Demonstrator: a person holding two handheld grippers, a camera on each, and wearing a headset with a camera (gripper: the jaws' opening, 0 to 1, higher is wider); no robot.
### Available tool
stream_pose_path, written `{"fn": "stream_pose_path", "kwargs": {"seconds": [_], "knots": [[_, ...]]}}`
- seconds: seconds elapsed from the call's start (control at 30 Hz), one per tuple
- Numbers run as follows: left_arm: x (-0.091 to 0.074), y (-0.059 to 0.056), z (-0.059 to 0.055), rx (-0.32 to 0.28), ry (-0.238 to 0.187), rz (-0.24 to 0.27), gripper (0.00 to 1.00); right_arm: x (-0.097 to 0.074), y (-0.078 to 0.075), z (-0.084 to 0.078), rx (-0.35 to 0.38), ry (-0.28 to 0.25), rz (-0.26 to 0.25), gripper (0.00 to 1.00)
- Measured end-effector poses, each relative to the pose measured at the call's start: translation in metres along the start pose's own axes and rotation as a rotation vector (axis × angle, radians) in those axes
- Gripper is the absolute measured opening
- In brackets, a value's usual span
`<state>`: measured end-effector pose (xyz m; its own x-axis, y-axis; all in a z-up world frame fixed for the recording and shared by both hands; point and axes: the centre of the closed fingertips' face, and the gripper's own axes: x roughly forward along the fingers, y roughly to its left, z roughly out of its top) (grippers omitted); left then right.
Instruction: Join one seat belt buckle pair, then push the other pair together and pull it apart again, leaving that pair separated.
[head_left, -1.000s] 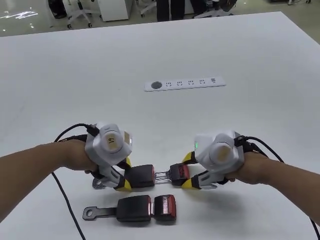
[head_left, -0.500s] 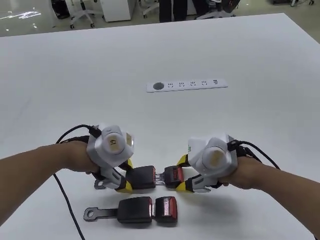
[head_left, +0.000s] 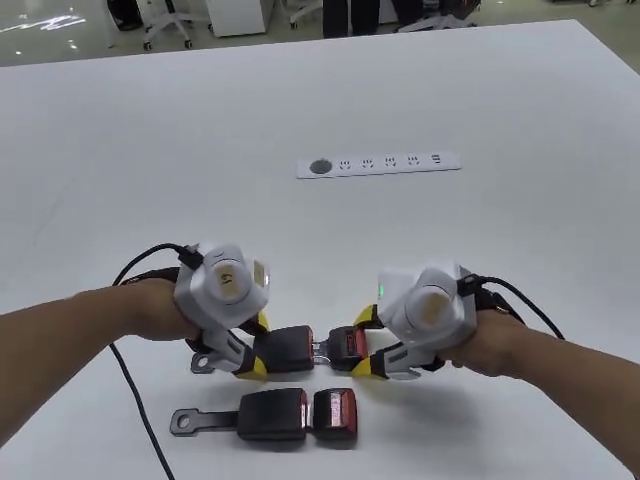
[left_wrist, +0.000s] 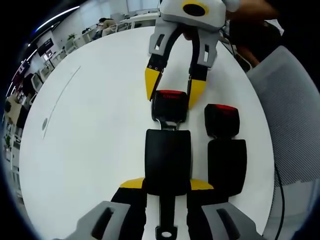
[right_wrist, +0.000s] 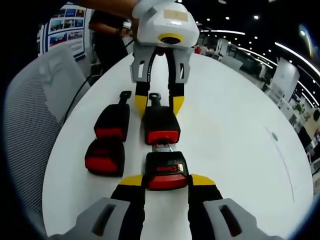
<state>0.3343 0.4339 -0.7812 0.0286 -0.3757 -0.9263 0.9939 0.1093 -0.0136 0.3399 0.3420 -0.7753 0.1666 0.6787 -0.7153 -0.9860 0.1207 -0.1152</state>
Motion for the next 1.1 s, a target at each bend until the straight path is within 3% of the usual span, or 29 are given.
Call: {"fn": "stream_pose_path", "kwargs": {"seconds": [0.37, 0.57, 1.1], "knots": [[0.001, 0.0, -0.001, 0.007, -0.005, -0.004, 0.3, 0.012, -0.002, 0.011, 0.034, -0.014, -0.019, 0.28], [0.001, 0.001, -0.002, 0.035, 0.03, -0.014, 0.3, 0.011, -0.001, 0.011, 0.039, -0.017, -0.014, 0.29], [0.0, 0.0, -0.001, 0.033, 0.036, -0.016, 0.31, 0.008, -0.001, 0.01, 0.011, 0.021, 0.002, 0.3]]}}
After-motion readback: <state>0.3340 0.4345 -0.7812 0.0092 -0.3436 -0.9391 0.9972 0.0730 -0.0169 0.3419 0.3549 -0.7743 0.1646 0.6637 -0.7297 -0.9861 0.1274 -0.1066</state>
